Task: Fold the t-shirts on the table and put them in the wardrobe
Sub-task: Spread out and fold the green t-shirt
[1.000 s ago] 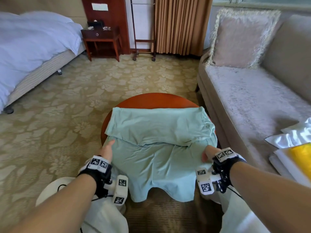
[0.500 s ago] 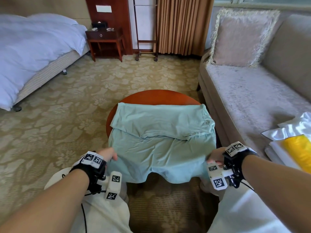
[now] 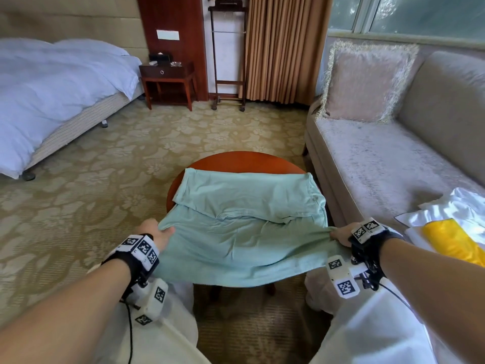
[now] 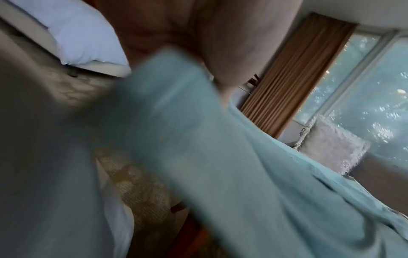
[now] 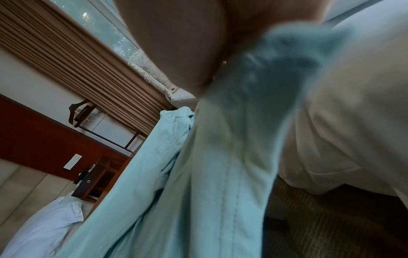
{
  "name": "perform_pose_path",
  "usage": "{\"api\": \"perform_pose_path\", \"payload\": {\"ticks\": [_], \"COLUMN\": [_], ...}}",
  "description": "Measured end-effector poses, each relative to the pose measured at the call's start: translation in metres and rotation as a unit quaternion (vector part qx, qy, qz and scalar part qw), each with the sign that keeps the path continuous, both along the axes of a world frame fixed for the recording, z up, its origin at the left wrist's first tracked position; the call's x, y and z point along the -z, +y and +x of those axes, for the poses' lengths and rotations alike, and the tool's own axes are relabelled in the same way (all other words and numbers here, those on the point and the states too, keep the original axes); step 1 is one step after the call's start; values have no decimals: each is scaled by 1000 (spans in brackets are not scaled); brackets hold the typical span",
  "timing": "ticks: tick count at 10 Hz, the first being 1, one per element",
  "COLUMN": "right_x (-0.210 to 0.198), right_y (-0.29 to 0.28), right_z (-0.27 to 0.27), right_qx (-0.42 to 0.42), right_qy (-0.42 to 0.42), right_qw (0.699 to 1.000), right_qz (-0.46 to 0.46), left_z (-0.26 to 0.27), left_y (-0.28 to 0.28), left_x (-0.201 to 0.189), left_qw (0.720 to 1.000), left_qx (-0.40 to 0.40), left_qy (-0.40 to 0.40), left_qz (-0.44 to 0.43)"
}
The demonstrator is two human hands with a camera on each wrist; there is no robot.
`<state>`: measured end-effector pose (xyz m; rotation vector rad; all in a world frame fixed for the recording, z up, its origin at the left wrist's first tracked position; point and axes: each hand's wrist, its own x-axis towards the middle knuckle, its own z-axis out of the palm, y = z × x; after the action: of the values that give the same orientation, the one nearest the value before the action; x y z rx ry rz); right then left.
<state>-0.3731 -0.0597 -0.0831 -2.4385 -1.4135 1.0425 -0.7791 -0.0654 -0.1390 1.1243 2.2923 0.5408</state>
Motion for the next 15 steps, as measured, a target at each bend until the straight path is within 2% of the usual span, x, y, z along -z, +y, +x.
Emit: {"api": "perform_pose_path", "payload": {"ticks": [1, 2, 3, 4, 5, 6, 8, 9, 10, 11, 12, 13, 14, 15], "right_x": [6, -2, -5, -6, -14, -24, -38, -30, -10, -35, -48, -48, -62, -68], "right_y": [7, 3, 3, 7, 10, 7, -2, 4, 28, 12, 11, 23, 27, 35], "right_z": [10, 8, 11, 19, 22, 26, 33, 48, 69, 50, 42, 44, 37, 38], "right_qx": [-19, -12, 4, -15, -111, -97, -107, -65, -33, -10, 3, 32, 71, 81], "right_qy": [-9, 29, 58, 67, -29, -47, -66, -15, 29, 65, 104, 164, 194, 166], "right_qw": [1000, 999, 997, 995, 990, 993, 992, 998, 999, 997, 994, 982, 973, 977], "right_qz": [-11, -22, -58, -79, -81, -51, 5, 8, 23, 29, 40, 92, 103, 106], "left_z": [-1, -2, -5, -6, -5, -1, -2, -2, 2, -2, -9, -10, -10, -13], "left_y": [0, -2, -2, -6, -10, -13, -16, -17, -18, -12, -2, 10, 26, 42], "left_x": [-8, -20, -29, -43, -53, -61, -68, -72, -79, -84, -86, -89, -90, -84], "left_qw": [1000, 998, 987, 975, 953, 933, 918, 930, 928, 915, 896, 881, 874, 849], "left_qx": [-5, -36, -56, -46, -33, -23, -46, -40, -44, -49, -87, -114, -117, -150], "left_qy": [-4, -51, -148, -215, -295, -356, -388, -357, -365, -394, -422, -441, -448, -458], "left_qz": [-8, -13, -19, -32, -54, -34, 66, 77, 68, 76, 105, 132, 148, 215]}}
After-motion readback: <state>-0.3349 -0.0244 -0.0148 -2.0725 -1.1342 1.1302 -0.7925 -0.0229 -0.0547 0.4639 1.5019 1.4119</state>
